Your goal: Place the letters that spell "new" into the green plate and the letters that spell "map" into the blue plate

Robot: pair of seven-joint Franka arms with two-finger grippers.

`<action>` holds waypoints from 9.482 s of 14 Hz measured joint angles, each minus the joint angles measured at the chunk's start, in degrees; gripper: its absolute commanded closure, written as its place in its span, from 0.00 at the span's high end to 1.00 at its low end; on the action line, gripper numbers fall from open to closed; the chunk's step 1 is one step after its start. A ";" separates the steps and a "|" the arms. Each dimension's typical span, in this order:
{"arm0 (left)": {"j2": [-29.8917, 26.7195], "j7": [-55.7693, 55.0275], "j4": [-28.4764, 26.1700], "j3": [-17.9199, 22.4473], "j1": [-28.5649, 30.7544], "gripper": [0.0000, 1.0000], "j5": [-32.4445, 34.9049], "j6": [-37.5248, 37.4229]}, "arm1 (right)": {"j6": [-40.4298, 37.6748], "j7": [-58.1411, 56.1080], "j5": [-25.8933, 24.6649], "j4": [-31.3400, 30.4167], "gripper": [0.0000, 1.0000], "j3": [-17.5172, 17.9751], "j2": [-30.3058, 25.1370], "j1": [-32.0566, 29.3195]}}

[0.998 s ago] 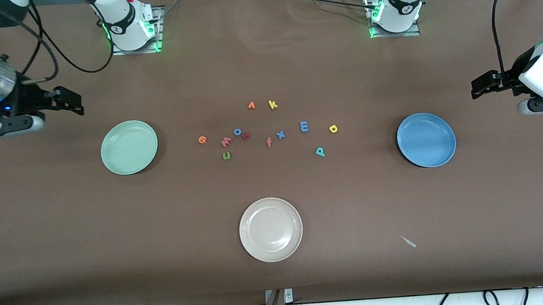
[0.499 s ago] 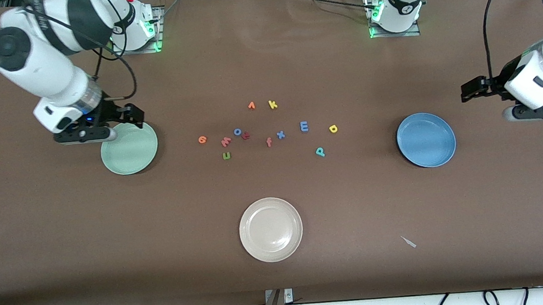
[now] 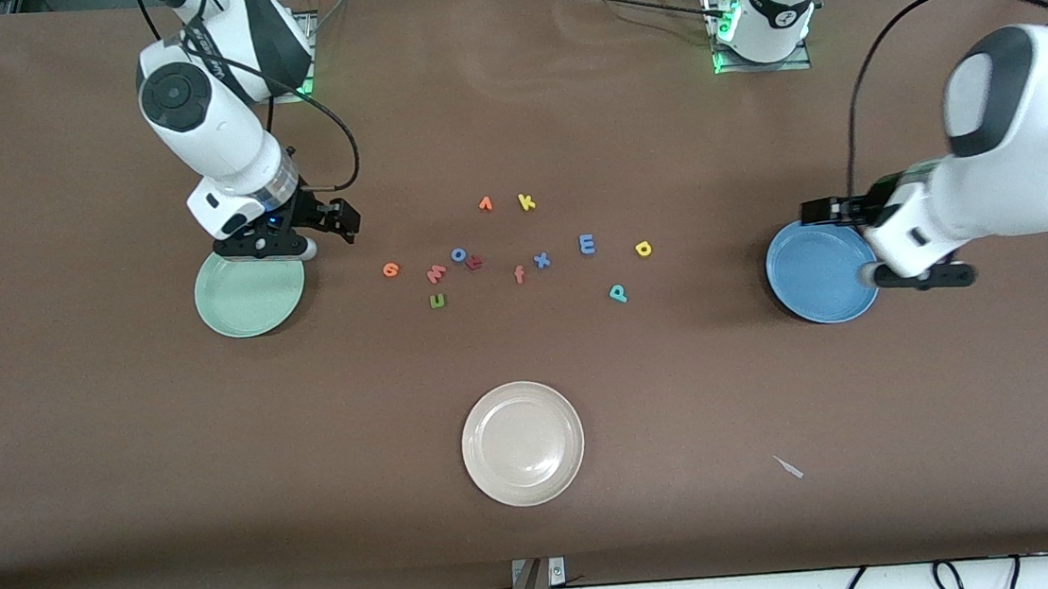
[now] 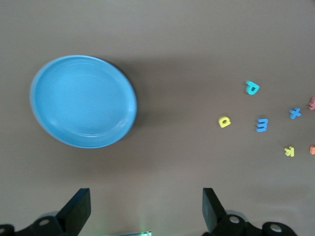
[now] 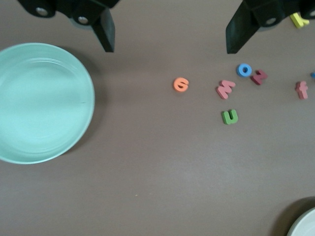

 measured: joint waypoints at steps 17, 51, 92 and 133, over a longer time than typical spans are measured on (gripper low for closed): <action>6.16 -40.45 -29.37 -17.79 -13.11 1.00 14.50 49.76 | 16.45 14.15 -6.36 -3.47 0.99 1.31 14.58 5.25; 16.91 -47.50 -22.76 -16.97 -15.28 0.04 26.59 53.65 | 20.39 19.59 -23.16 -1.05 0.42 -1.56 22.79 5.99; 8.91 -16.61 -24.19 -28.57 18.42 1.00 10.12 36.85 | 7.61 28.70 -24.50 10.28 0.53 3.45 22.53 5.73; 16.15 -59.79 -31.51 -31.34 8.83 0.38 38.80 52.77 | 1.59 -2.04 -20.08 12.11 0.18 -12.57 18.64 10.21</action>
